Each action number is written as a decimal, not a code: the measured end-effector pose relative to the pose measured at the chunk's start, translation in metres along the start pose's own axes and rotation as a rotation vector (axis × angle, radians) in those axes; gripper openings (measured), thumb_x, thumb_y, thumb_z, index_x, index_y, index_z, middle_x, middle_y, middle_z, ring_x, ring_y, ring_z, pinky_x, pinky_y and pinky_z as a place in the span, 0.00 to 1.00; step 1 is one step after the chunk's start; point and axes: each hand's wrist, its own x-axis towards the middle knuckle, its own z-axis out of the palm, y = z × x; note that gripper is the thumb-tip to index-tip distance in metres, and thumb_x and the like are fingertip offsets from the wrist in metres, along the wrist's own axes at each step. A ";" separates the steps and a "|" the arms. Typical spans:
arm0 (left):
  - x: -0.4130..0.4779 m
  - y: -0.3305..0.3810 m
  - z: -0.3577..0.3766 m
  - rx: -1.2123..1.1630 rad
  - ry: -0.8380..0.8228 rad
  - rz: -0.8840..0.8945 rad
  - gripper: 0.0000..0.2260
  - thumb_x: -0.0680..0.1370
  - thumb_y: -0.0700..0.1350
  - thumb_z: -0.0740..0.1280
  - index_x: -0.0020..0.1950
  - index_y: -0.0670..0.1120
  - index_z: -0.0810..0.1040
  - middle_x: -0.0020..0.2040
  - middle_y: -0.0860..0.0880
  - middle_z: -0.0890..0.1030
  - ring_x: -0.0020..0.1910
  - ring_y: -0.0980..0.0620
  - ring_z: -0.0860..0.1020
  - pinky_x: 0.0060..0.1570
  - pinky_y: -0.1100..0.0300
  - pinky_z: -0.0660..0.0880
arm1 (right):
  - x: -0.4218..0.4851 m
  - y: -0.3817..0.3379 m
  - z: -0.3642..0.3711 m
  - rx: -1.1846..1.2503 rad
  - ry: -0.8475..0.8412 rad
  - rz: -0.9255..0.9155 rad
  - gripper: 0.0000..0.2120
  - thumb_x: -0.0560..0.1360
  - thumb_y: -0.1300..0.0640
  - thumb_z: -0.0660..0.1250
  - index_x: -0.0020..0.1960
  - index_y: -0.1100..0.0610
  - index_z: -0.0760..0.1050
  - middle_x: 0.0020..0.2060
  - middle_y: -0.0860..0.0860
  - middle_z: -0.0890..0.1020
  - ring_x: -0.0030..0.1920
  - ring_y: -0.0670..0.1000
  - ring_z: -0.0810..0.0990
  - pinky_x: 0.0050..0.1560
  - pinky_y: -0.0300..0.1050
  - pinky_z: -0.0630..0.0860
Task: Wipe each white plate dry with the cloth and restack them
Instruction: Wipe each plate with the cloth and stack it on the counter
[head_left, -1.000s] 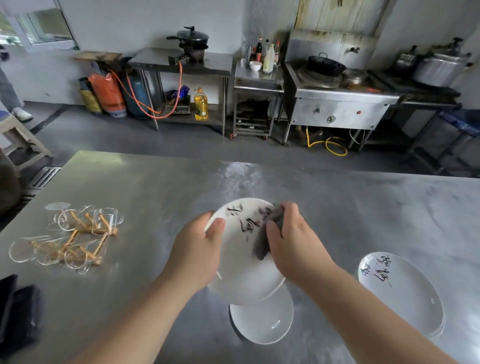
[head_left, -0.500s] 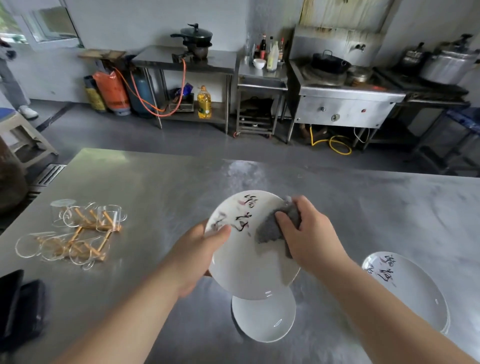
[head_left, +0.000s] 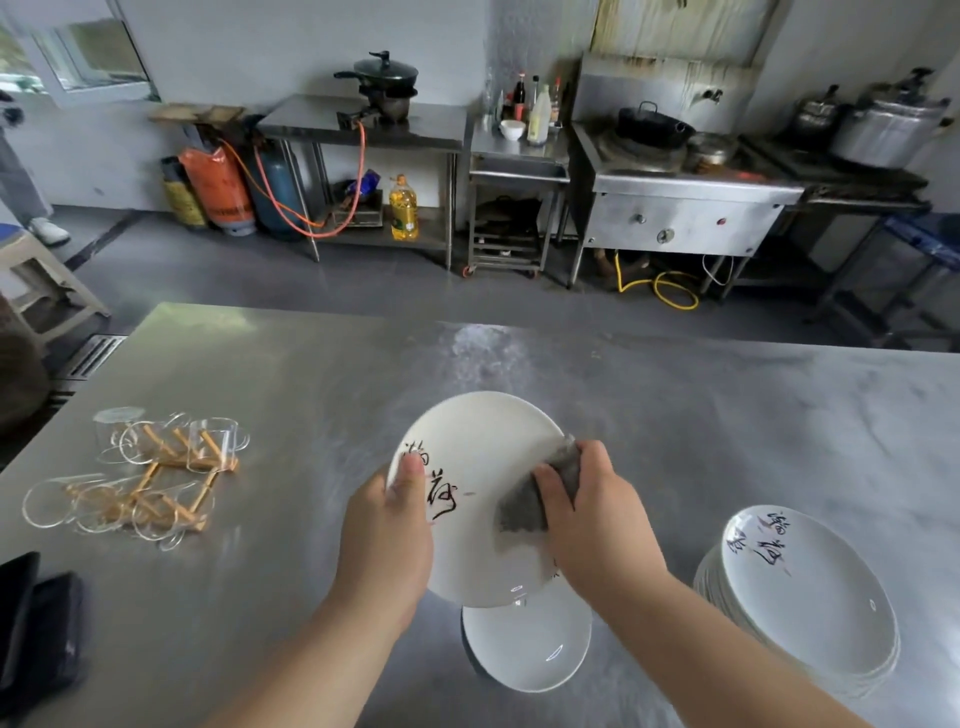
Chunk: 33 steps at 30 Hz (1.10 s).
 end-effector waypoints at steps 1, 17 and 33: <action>-0.001 -0.002 0.001 0.022 -0.010 -0.001 0.16 0.86 0.58 0.61 0.47 0.51 0.82 0.39 0.56 0.87 0.41 0.52 0.86 0.38 0.56 0.76 | 0.004 0.001 -0.001 -0.058 -0.020 -0.011 0.10 0.82 0.41 0.61 0.52 0.45 0.63 0.38 0.44 0.77 0.43 0.56 0.79 0.39 0.51 0.73; 0.017 0.003 -0.001 -0.067 -0.434 -0.194 0.17 0.81 0.61 0.66 0.56 0.51 0.86 0.50 0.49 0.89 0.49 0.48 0.88 0.47 0.49 0.84 | 0.034 0.004 -0.019 0.033 -0.004 -0.088 0.12 0.82 0.44 0.64 0.45 0.48 0.67 0.34 0.47 0.79 0.37 0.51 0.78 0.34 0.47 0.74; 0.010 -0.013 0.014 0.042 -0.052 -0.111 0.19 0.85 0.59 0.62 0.49 0.45 0.80 0.35 0.54 0.84 0.36 0.57 0.82 0.31 0.60 0.76 | 0.028 0.003 -0.001 -0.043 -0.073 0.028 0.13 0.83 0.43 0.63 0.48 0.51 0.69 0.41 0.48 0.80 0.42 0.54 0.79 0.38 0.47 0.73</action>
